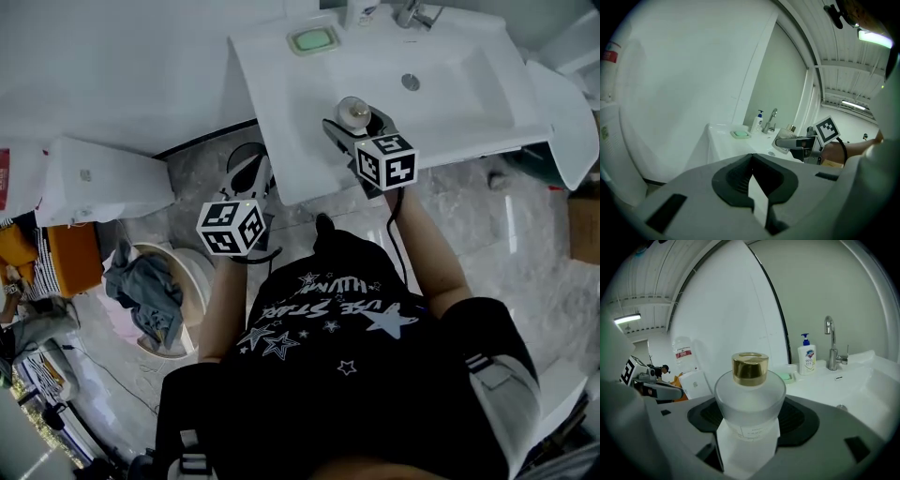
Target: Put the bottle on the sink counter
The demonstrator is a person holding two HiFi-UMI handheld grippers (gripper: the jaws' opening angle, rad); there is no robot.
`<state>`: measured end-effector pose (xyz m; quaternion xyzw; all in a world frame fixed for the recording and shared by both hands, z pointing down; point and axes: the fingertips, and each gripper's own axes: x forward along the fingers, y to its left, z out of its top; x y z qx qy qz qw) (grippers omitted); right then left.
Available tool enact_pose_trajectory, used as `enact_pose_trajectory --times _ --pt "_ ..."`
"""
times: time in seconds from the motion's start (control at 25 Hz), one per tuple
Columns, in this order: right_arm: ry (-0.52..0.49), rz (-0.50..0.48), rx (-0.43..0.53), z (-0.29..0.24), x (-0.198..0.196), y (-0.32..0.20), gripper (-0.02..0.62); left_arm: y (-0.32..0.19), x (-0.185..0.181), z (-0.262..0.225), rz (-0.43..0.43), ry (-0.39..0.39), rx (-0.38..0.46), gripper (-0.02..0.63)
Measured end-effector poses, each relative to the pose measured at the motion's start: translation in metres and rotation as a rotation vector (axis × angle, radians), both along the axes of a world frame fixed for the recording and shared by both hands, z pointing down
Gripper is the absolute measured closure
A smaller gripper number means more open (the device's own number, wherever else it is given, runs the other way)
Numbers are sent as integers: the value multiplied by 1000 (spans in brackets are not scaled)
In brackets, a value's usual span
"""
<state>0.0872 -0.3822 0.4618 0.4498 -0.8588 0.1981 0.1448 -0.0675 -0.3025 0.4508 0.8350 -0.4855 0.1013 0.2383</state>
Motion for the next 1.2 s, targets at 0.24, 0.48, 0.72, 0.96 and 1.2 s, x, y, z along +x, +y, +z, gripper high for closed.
enact_pose_trajectory --times 0.24,0.48,0.72,0.96,1.2 --pt "42 -45 -8 19 -9 -66 273 -48 0 13 -45 -11 -22 599" --pt "65 -53 -12 38 -19 -119 275 -90 -3 24 -66 -28 -37 599" --pt "108 -70 -21 60 -29 -154 274 -120 -5 35 -82 -41 -58 598" --pt "133 -81 -33 78 -40 -176 273 -135 -6 41 -84 -40 -74 599" --pt "157 -97 -29 87 -50 -186 274 -138 -7 48 -94 -35 -91 599"
